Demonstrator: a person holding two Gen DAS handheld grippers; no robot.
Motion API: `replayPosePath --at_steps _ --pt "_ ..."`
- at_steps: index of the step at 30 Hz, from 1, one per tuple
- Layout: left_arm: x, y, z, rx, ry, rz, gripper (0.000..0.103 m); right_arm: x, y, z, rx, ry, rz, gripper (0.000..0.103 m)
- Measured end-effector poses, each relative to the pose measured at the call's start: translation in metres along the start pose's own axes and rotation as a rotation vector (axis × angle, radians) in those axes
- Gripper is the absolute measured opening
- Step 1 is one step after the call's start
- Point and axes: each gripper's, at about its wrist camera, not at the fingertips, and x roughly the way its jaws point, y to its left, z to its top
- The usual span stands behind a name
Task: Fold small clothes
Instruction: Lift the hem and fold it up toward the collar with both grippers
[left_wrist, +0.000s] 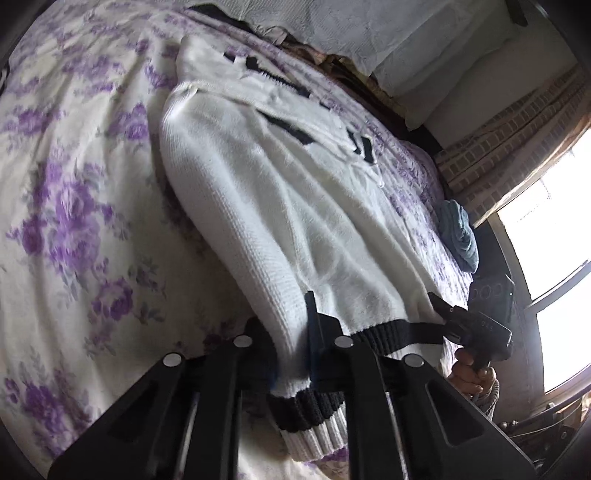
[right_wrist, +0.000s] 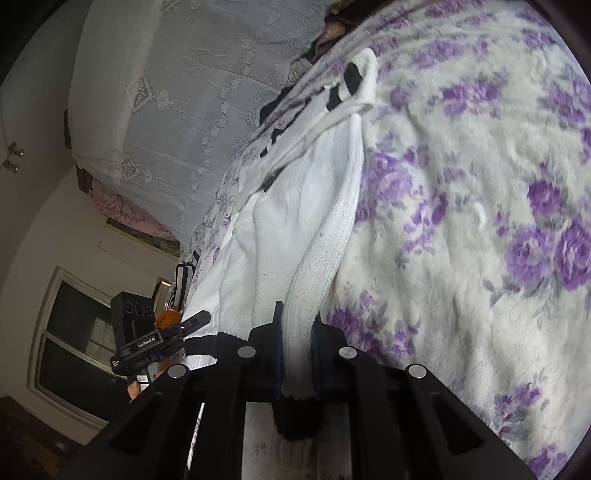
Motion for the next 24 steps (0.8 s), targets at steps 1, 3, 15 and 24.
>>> replayPosePath --at_steps 1,3,15,24 --pt "-0.006 -0.002 0.003 0.005 -0.017 -0.015 0.010 -0.002 0.004 0.002 -0.009 -0.008 0.006 0.012" --pt "-0.015 -0.005 0.010 0.015 -0.043 -0.026 0.010 -0.003 0.012 0.008 -0.027 -0.008 0.015 0.012" --pt "-0.038 -0.027 0.053 0.089 -0.143 0.038 0.010 -0.003 0.056 0.069 -0.137 -0.078 -0.046 0.012" --pt "-0.038 -0.041 0.105 0.130 -0.217 0.106 0.010 0.022 0.061 0.117 -0.138 -0.098 -0.098 0.012"
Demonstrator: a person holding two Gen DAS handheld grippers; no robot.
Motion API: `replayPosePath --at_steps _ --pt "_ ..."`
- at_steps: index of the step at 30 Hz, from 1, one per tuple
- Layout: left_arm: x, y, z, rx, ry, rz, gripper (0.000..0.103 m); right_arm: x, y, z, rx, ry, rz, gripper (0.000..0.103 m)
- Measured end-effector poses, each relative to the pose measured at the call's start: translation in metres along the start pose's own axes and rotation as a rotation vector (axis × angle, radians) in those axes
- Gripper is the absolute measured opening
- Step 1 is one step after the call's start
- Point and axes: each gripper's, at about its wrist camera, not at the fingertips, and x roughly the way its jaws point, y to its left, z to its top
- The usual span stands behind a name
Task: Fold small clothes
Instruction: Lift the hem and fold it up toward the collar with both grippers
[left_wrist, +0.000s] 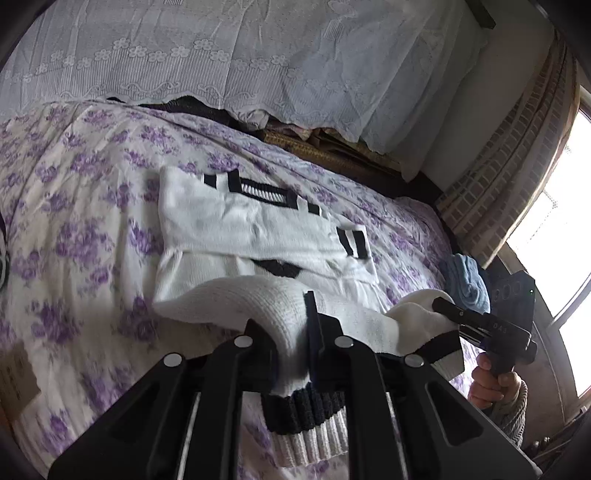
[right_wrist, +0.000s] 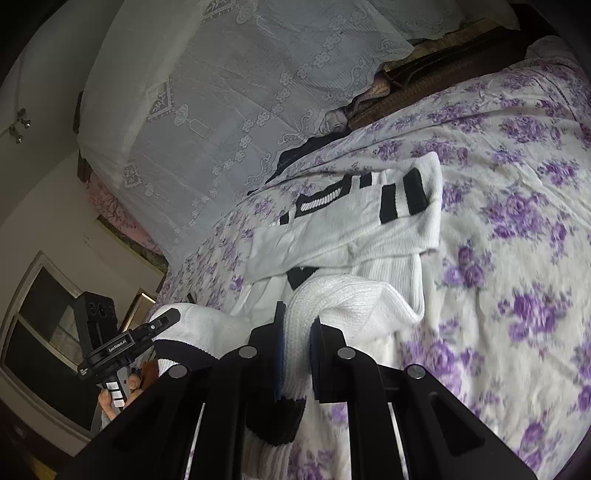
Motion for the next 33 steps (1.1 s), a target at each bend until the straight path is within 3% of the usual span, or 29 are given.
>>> replayPosePath --at_steps 14,33 --pt "0.051 0.017 0.063 -0.016 -0.015 0.056 0.010 0.057 -0.023 0.066 0.088 -0.008 -0.020 0.012" --pt "0.119 0.068 0.117 -0.091 0.002 0.080 0.010 0.129 -0.054 0.124 0.164 -0.010 -0.038 0.012"
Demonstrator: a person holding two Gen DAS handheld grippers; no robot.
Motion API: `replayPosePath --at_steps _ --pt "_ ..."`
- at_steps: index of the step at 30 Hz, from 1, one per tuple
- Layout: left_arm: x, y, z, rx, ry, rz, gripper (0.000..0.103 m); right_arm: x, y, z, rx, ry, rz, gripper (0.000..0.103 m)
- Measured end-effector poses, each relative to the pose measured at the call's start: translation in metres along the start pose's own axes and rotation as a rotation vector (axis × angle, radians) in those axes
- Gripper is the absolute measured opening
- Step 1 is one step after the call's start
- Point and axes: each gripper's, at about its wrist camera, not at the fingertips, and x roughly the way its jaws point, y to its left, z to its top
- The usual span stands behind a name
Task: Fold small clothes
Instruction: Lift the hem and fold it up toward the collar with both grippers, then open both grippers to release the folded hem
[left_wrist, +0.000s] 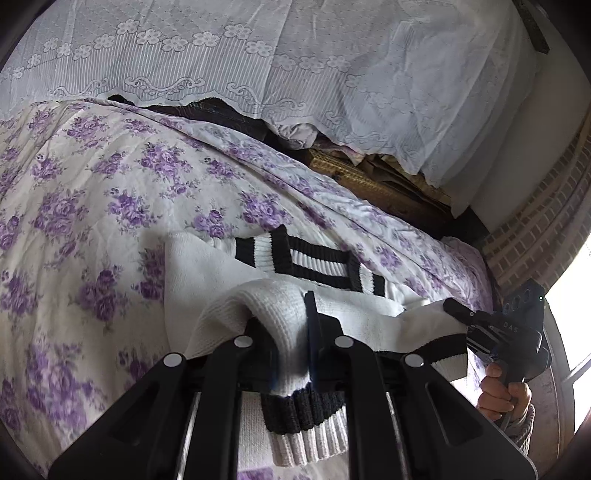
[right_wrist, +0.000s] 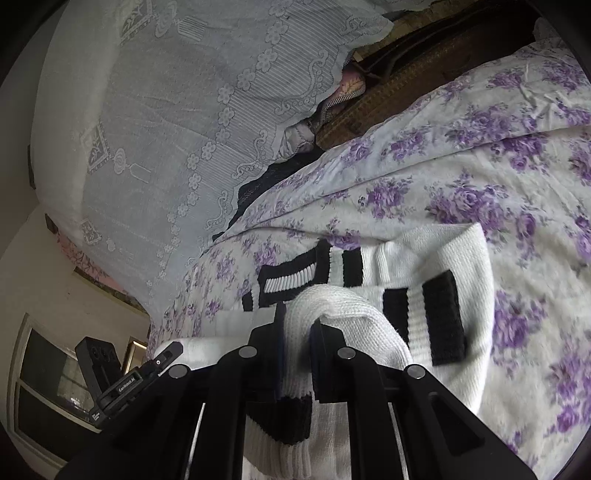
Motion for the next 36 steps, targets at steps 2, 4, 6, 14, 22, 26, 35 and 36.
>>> replayPosePath --at_steps 2,4,6,14,22,26,35,36 --pt "0.006 0.004 0.002 -0.001 0.004 0.011 0.011 0.010 -0.005 0.005 0.011 0.005 -0.010 0.012" --pt "0.014 0.008 0.004 -0.008 0.011 0.019 0.011 0.018 -0.011 0.008 0.023 0.010 -0.020 0.012" --pt "0.022 0.015 0.005 -0.022 0.019 0.026 0.011 0.024 -0.019 0.010 0.037 0.011 -0.027 0.012" --pt "0.064 0.041 -0.004 -0.068 0.087 0.069 0.011 0.041 -0.050 0.008 0.070 0.022 -0.059 0.011" --pt "0.055 0.037 -0.011 -0.042 0.066 0.060 0.021 0.019 -0.041 -0.005 0.065 0.021 -0.016 0.027" --pt "0.038 0.039 -0.017 -0.079 0.055 -0.011 0.049 0.003 -0.027 -0.023 0.014 0.047 -0.012 0.033" --pt "0.023 0.025 -0.032 -0.041 0.095 -0.072 0.051 0.007 -0.009 -0.053 -0.110 0.119 -0.079 0.035" --pt "0.025 0.026 -0.033 -0.042 0.098 -0.073 0.051 0.008 -0.010 -0.054 -0.113 0.119 -0.080 0.035"
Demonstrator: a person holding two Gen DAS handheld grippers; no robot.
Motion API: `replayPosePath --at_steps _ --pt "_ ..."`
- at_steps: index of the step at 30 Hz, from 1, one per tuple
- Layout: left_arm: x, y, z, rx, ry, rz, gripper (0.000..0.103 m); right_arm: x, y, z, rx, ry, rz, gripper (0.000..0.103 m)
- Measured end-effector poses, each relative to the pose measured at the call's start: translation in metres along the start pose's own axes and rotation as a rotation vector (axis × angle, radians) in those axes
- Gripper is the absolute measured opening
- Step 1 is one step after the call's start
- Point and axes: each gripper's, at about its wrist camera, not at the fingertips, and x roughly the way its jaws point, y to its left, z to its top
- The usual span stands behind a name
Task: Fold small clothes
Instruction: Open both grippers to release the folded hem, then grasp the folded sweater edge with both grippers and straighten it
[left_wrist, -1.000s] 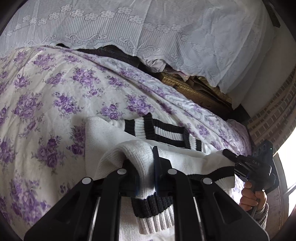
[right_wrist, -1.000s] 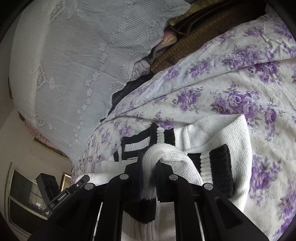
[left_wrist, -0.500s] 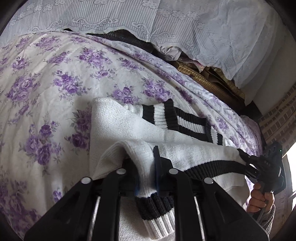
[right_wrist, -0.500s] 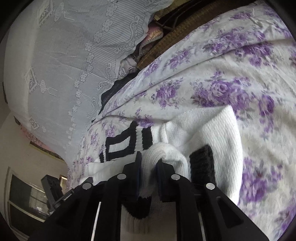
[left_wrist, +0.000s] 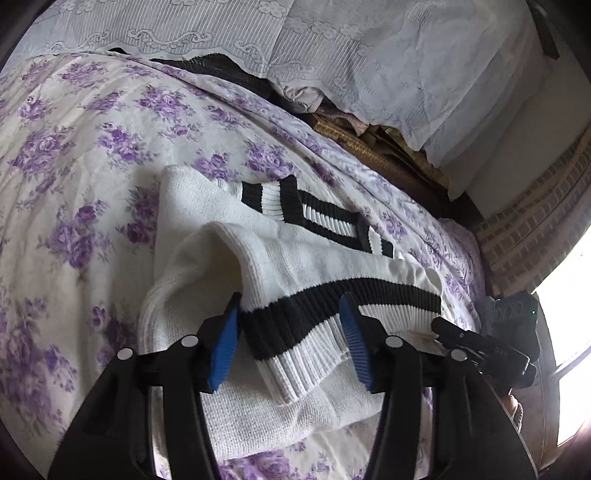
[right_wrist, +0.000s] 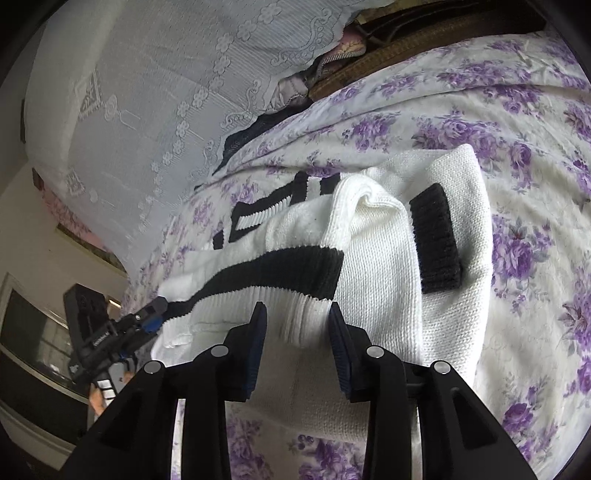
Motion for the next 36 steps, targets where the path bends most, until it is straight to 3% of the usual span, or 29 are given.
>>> replayPosePath --at_steps 2,4,6,9,19,24,26,27,29,30,33,36 --pt "0.005 0.003 0.000 -0.008 0.022 -0.004 0.051 -0.001 -0.002 0.000 0.001 -0.009 -0.002 0.031" --pt "0.013 0.006 -0.002 -0.016 0.057 0.006 0.050 -0.001 -0.004 0.001 0.003 -0.016 -0.004 0.017" --pt "0.014 0.005 -0.003 -0.005 0.057 0.013 0.050 -0.003 -0.007 0.002 0.020 -0.023 0.011 0.014" --pt "0.010 0.000 0.003 0.002 0.023 -0.012 0.034 -0.005 -0.003 0.009 0.030 -0.040 0.044 0.013" --pt "0.030 -0.001 0.054 -0.032 -0.038 0.025 0.033 0.013 0.004 0.065 0.076 -0.110 0.061 0.013" --pt "0.048 0.024 0.078 -0.133 -0.063 0.057 0.034 0.042 -0.019 0.089 0.174 -0.125 0.061 0.014" --pt "0.055 0.038 0.086 -0.197 -0.091 0.080 0.047 0.051 -0.031 0.094 0.237 -0.144 0.086 0.033" --pt "0.057 0.042 0.088 -0.212 -0.101 0.070 0.052 0.053 -0.036 0.094 0.250 -0.162 0.107 0.049" --pt "0.058 0.047 0.087 -0.222 -0.124 0.046 0.078 0.053 -0.037 0.093 0.228 -0.163 0.122 0.049" --pt "0.055 0.049 0.085 -0.224 -0.139 0.065 0.084 0.051 -0.036 0.092 0.215 -0.167 0.121 0.049" --pt "0.039 0.047 0.084 -0.225 -0.187 0.065 0.086 0.036 -0.019 0.089 0.121 -0.233 0.092 0.050" --pt "0.013 0.039 0.082 -0.193 -0.272 0.074 0.089 0.009 0.006 0.082 0.000 -0.371 0.049 0.050"
